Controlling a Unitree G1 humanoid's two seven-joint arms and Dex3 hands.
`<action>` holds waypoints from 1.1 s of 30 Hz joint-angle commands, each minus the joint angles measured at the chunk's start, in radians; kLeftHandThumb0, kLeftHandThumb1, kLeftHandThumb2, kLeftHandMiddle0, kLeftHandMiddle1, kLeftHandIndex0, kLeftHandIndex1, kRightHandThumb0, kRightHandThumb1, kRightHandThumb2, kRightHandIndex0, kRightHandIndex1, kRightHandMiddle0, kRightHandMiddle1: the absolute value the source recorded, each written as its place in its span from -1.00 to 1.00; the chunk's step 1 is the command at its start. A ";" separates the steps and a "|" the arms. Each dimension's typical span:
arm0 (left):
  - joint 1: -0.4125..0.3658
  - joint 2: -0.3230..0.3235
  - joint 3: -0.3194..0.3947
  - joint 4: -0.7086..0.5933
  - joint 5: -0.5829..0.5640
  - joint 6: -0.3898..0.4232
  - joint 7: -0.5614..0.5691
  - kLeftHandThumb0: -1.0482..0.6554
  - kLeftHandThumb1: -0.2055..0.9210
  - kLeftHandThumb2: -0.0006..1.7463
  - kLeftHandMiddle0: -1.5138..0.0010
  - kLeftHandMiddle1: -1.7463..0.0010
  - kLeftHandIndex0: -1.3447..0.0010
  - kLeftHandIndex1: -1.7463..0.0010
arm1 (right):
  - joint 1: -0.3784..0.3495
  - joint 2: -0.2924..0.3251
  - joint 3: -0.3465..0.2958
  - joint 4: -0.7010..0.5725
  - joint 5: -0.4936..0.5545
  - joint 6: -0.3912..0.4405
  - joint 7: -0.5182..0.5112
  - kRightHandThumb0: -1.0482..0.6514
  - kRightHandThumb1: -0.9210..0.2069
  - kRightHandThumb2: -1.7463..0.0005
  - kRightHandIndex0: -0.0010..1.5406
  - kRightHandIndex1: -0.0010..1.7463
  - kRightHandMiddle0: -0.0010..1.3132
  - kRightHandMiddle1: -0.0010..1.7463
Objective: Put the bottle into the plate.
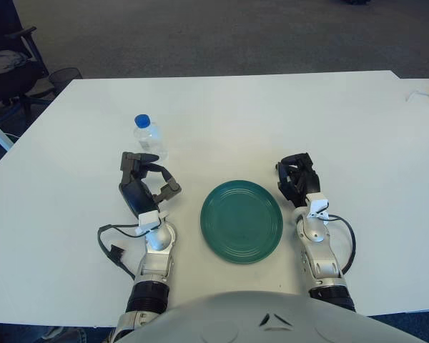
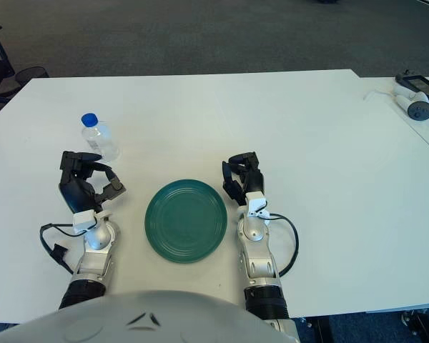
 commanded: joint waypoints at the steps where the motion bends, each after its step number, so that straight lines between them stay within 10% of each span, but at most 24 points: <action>1: 0.112 -0.041 0.001 0.026 0.066 0.152 0.024 0.00 0.26 0.21 0.45 -1.00 0.44 -0.96 | 0.056 0.009 -0.005 0.072 0.017 0.114 0.016 -0.18 -1.00 0.41 -0.57 0.15 -0.71 1.00; 6: 0.124 -0.076 -0.001 -0.054 0.052 0.369 0.014 -0.50 0.80 -0.44 0.93 -1.00 0.84 -0.99 | 0.054 0.005 -0.009 0.076 0.018 0.111 0.023 -0.18 -1.00 0.41 -0.57 0.14 -0.71 1.00; 9: 0.115 -0.086 0.002 -0.074 0.038 0.440 0.030 -0.68 0.93 -0.61 0.98 -0.64 0.95 -1.00 | 0.054 0.003 -0.011 0.079 0.019 0.107 0.027 -0.18 -1.00 0.41 -0.56 0.15 -0.71 1.00; 24: 0.075 -0.075 -0.019 -0.070 0.060 0.546 0.141 -0.82 1.00 -0.42 1.00 0.27 1.00 -1.00 | 0.053 -0.002 -0.026 0.094 0.020 0.086 0.045 -0.18 -1.00 0.41 -0.54 0.18 -0.71 1.00; 33: 0.058 -0.047 -0.029 0.012 0.061 0.445 0.179 -0.81 1.00 -0.41 1.00 0.57 1.00 -0.91 | 0.049 -0.002 -0.039 0.105 0.028 0.077 0.060 -0.18 -1.00 0.41 -0.55 0.24 -0.70 1.00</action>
